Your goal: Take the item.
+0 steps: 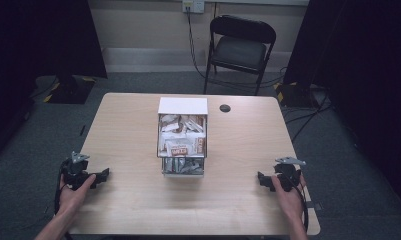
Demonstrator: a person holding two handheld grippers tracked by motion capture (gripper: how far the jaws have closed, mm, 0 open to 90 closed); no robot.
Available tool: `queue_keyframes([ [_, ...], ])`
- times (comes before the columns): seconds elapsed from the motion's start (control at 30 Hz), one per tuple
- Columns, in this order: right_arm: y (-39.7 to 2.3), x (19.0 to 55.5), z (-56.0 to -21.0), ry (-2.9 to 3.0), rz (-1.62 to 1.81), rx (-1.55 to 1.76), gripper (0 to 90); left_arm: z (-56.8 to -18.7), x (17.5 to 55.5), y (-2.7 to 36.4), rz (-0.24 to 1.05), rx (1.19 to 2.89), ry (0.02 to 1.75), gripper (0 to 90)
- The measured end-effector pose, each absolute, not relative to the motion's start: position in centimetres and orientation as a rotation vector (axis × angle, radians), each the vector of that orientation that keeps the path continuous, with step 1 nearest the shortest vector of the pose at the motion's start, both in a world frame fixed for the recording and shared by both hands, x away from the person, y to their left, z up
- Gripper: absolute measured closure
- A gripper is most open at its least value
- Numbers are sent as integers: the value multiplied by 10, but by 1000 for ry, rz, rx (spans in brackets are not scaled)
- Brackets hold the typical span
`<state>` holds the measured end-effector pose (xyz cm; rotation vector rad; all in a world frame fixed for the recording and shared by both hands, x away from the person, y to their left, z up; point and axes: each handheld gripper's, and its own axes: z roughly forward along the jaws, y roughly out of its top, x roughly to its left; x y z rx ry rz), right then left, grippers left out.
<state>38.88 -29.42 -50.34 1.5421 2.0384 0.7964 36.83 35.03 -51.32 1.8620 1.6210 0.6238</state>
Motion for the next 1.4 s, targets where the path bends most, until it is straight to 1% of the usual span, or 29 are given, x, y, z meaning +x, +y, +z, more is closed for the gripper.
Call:
queue_keyframes([
  [0.37, -294, 389, -503, 2040, 797, 1541, 0, -513, 368, 352, 616, 1874, 1602, 1],
  [0.43, -294, 389, -503, 2040, 797, 1541, 0, -512, 367, 352, 617, 1878, 1581, 45],
  [0.5, -294, 389, -503, 2040, 797, 1541, 0, -509, 366, 350, 615, 1873, 1571, 145],
  [0.53, -294, 388, -503, 2039, 796, 1543, 0, -509, 367, 350, 606, 1872, 1581, 168],
  [0.63, -294, 388, -503, 2039, 796, 1543, 0, -508, 368, 349, 599, 1895, 1576, 156],
  [0.87, -294, 390, -503, 2038, 796, 1546, 0, -503, 364, 355, 502, 1866, 1581, 172],
  [1.1, -294, 390, -503, 2039, 795, 1546, 0, -495, 364, 350, 484, 1869, 1518, 203],
  [1.17, -294, 390, -503, 2040, 795, 1543, 0, -491, 364, 348, 486, 1866, 1491, 230],
  [1.3, -294, 389, -503, 2038, 795, 1542, 0, -486, 362, 346, 496, 1849, 1465, 245],
  [1.33, -294, 389, -503, 2037, 795, 1543, 0, -484, 361, 346, 457, 1835, 1444, 252],
  [1.4, -294, 389, -503, 2037, 795, 1543, 0, -482, 360, 345, 420, 1819, 1437, 254],
])
